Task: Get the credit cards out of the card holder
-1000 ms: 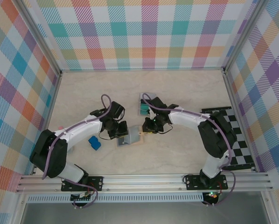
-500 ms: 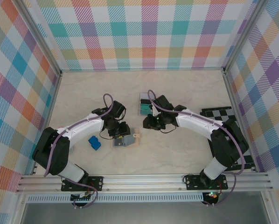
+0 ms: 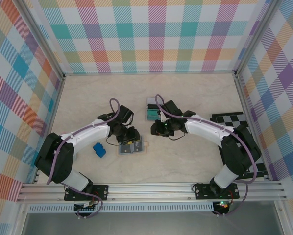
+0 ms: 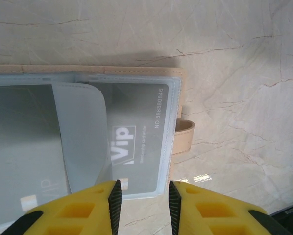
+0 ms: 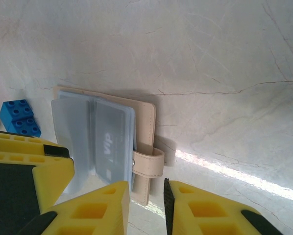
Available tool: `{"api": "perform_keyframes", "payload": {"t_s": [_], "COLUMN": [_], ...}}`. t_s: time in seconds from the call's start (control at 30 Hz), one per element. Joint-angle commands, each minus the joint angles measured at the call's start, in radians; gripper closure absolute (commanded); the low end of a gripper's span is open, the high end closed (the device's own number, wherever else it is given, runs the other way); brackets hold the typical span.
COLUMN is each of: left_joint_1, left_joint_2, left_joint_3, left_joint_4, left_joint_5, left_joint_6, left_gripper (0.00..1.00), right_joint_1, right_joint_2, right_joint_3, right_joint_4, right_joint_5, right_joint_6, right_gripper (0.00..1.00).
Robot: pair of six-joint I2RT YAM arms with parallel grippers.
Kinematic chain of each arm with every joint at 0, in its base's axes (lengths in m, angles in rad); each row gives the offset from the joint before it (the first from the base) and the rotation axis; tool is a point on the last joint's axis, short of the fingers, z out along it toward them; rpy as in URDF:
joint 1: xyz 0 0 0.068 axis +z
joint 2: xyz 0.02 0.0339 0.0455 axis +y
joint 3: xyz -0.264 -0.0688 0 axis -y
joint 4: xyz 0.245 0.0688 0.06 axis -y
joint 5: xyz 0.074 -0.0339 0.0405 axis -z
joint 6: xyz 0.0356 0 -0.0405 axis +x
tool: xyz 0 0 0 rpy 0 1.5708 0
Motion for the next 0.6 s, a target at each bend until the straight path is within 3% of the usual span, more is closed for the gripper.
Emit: {"api": "perform_keyframes", "payload": {"t_s": [0.0, 0.1, 0.37, 0.47, 0.57], "left_joint_1": [-0.012, -0.012, 0.003, 0.008, 0.009], "left_joint_2": [0.003, -0.012, -0.157, -0.202, -0.221], "left_joint_3": [0.007, 0.022, 0.033, 0.01, -0.032], "left_joint_4": [-0.023, -0.074, -0.241, -0.219, -0.13], "left_joint_5": [-0.025, -0.087, -0.388, -0.377, -0.281], "left_joint_6": [-0.003, 0.004, -0.039, -0.053, -0.058], "left_gripper": [0.68, 0.68, 0.65, 0.65, 0.66], "right_joint_1": [0.005, 0.008, 0.057, 0.089, 0.115], "right_joint_2": [-0.032, -0.027, 0.034, 0.085, 0.136], "right_joint_3": [-0.013, -0.011, 0.043, 0.079, 0.109], "right_joint_4": [0.018, 0.025, -0.002, -0.017, -0.024], "right_joint_5": [-0.017, -0.04, -0.052, -0.052, -0.054], "right_joint_6": [-0.014, -0.022, -0.038, -0.023, 0.004], "right_gripper": [0.73, 0.74, 0.74, 0.77, 0.8]}}
